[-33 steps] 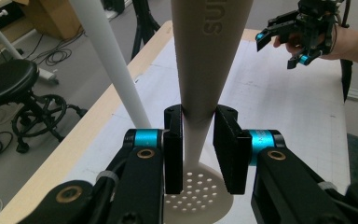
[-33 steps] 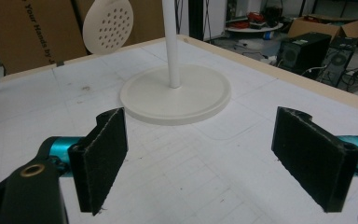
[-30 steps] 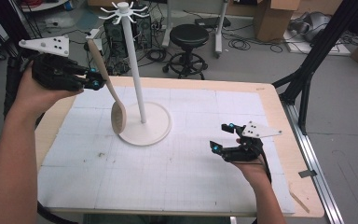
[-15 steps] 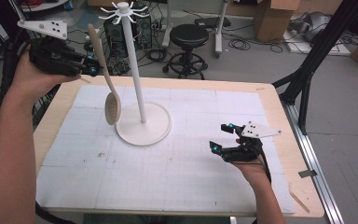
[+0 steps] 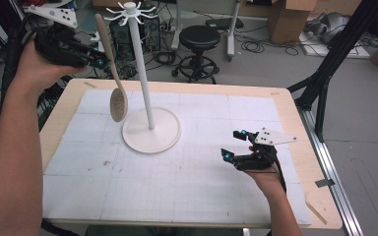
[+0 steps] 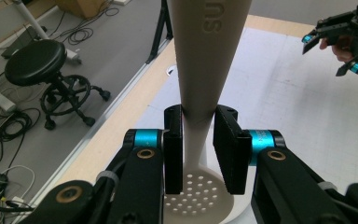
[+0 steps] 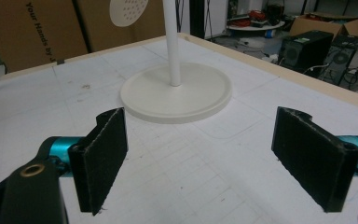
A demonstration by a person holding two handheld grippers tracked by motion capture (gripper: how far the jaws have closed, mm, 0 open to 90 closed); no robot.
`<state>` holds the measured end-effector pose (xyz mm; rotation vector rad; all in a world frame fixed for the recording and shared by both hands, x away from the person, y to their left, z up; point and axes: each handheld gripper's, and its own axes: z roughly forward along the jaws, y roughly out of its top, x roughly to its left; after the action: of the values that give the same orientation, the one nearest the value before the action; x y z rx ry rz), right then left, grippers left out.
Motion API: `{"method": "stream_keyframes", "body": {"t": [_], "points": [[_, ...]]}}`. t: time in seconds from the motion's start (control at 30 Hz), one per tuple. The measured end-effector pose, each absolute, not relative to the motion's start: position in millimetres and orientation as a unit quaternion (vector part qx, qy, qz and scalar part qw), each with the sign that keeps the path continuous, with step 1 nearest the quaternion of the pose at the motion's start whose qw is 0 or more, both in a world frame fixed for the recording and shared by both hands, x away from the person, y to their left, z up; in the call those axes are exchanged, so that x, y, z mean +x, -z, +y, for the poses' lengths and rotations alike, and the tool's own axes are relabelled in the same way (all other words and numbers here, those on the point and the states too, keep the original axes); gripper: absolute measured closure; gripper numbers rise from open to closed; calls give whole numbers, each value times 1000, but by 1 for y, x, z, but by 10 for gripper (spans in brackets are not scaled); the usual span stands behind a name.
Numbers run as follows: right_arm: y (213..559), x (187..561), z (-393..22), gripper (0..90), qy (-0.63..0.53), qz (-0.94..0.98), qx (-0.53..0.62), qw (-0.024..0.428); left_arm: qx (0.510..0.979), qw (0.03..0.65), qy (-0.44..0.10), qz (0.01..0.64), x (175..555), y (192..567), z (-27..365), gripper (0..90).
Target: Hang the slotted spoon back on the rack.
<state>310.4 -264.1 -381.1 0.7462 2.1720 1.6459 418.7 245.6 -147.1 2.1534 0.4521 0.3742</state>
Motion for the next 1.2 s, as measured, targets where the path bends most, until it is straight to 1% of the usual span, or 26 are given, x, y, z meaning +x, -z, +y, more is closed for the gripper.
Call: {"method": "stream_keyframes", "body": {"t": [0.23,0.63,1.2], "points": [[381,310,-264,178,-575,759,261,158,868,433,-152,191,424,146,246,740],[381,310,-264,178,-575,760,262,155,874,425,-147,185,429,144,241,740],[381,310,-263,178,-574,761,260,155,884,408,-140,183,436,149,221,739]]}}
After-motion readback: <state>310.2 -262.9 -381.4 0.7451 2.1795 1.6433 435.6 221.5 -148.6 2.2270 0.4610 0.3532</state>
